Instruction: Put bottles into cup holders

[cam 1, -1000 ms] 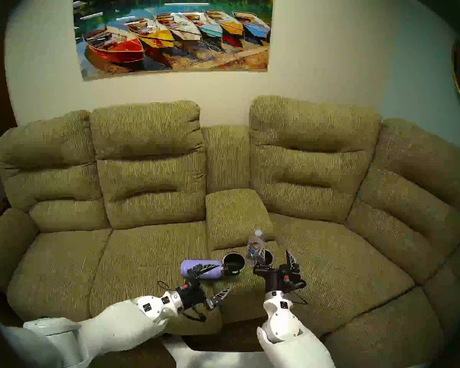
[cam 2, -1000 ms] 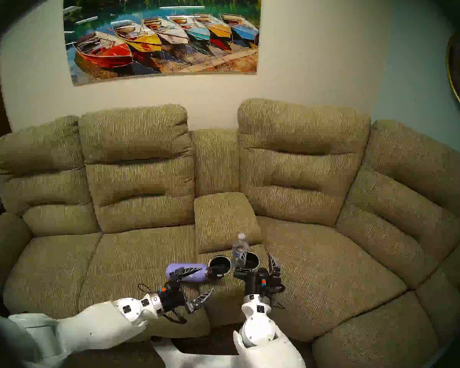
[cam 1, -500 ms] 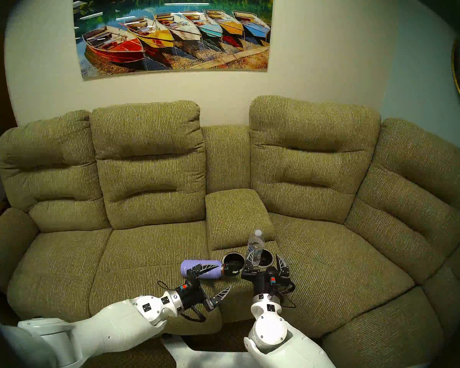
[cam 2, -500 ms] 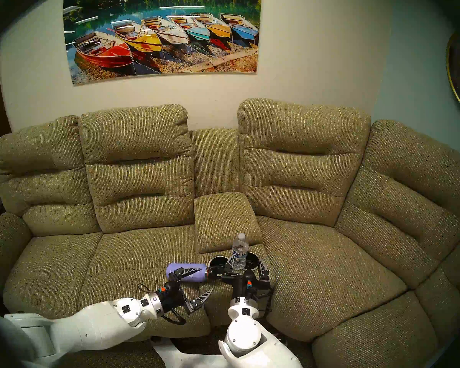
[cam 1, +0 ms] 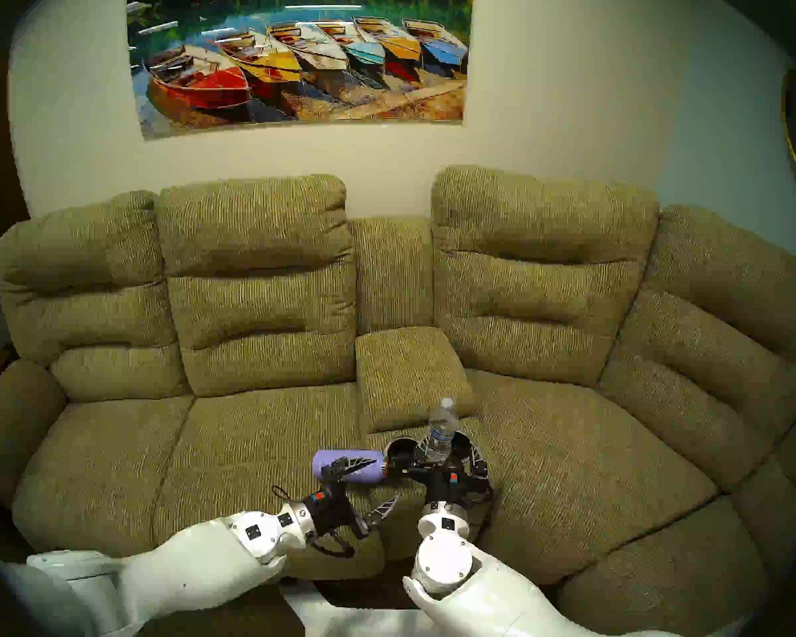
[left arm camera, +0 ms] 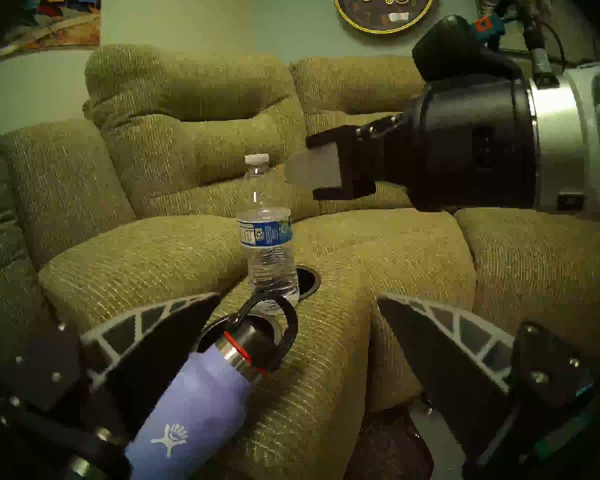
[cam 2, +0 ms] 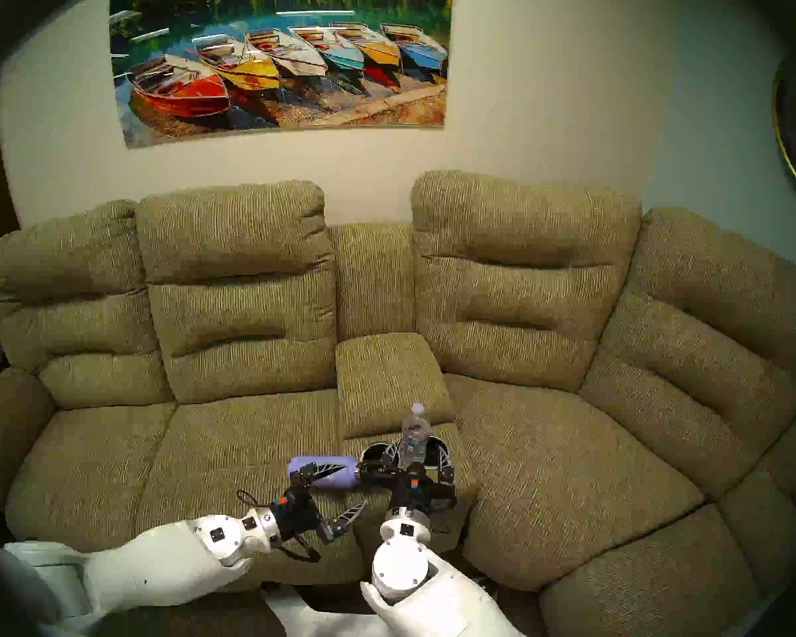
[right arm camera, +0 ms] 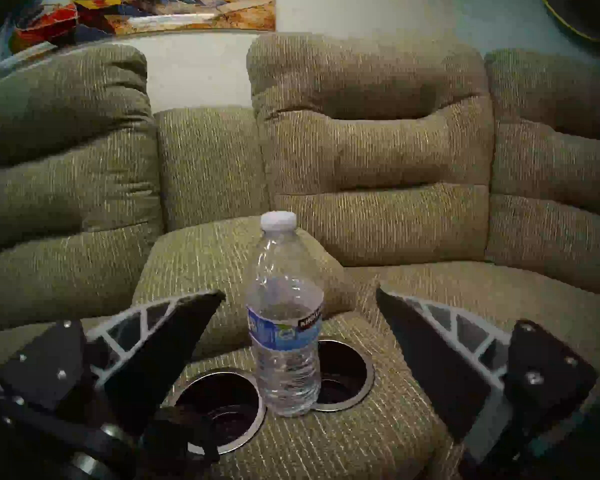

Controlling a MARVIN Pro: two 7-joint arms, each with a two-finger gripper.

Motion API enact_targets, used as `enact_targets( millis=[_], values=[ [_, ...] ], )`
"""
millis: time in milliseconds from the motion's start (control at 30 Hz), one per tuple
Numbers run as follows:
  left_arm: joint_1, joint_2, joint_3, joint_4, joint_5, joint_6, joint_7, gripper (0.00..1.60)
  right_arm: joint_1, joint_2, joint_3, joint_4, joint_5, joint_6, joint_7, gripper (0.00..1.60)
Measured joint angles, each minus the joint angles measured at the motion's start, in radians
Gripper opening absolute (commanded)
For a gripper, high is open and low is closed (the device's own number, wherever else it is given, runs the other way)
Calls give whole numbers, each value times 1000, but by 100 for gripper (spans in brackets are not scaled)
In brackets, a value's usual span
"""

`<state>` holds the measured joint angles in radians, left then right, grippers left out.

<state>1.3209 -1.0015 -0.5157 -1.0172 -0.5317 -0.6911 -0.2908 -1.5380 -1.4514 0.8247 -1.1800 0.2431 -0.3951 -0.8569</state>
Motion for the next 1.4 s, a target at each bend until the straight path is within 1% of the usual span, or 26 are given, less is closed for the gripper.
enact_targets(
  millis=[133, 500, 767, 967, 1233, 1400],
  values=[
    [0, 0, -1, -2, 1, -1, 4, 160, 40, -27, -1, 48, 16, -10, -22, 160],
    [-1, 0, -1, -6, -4, -1, 12, 160, 144, -94, -33, 164, 49, -51, -75, 160],
    [-2, 1, -1, -6, -8, -1, 13, 160, 202, -137, -21, 260, 50, -84, -93, 160],
    [-3, 2, 0, -5, -12, -1, 10, 160, 254, -168, 4, 350, 81, -99, -63, 160],
    [-3, 4, 0, -4, -14, -2, 4, 160, 335, -219, 45, 478, 131, -93, -11, 160],
    [-3, 4, 0, -4, -15, -2, 1, 160, 384, -250, 62, 563, 146, -92, 9, 160]
  ],
)
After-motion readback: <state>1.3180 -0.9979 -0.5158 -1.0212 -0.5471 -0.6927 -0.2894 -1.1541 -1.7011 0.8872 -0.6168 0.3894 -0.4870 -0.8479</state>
